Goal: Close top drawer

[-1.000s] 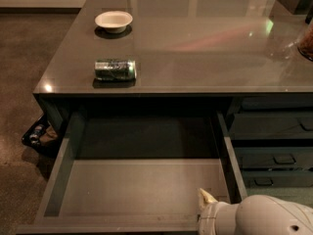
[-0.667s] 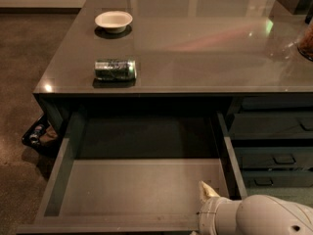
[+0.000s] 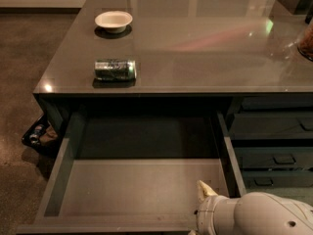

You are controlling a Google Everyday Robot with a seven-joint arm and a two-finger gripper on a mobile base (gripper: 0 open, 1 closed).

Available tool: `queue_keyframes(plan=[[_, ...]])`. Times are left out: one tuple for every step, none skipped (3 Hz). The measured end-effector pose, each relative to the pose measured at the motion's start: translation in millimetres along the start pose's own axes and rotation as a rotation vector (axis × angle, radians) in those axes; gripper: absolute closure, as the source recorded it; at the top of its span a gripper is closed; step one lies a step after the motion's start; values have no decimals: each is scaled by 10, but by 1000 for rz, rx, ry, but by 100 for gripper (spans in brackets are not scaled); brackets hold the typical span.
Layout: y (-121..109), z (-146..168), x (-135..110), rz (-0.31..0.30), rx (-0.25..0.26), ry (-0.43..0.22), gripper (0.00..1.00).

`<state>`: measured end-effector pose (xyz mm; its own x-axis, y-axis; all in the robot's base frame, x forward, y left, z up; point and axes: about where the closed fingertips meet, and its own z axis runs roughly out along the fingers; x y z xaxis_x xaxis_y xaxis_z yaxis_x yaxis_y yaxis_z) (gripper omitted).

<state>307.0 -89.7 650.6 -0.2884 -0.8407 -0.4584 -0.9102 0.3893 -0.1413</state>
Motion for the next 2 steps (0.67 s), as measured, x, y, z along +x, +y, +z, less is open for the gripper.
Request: queue_keyframes(plan=[[23, 202, 66, -15, -15, 15, 0], [-172, 316, 114, -78, 105, 43, 0]])
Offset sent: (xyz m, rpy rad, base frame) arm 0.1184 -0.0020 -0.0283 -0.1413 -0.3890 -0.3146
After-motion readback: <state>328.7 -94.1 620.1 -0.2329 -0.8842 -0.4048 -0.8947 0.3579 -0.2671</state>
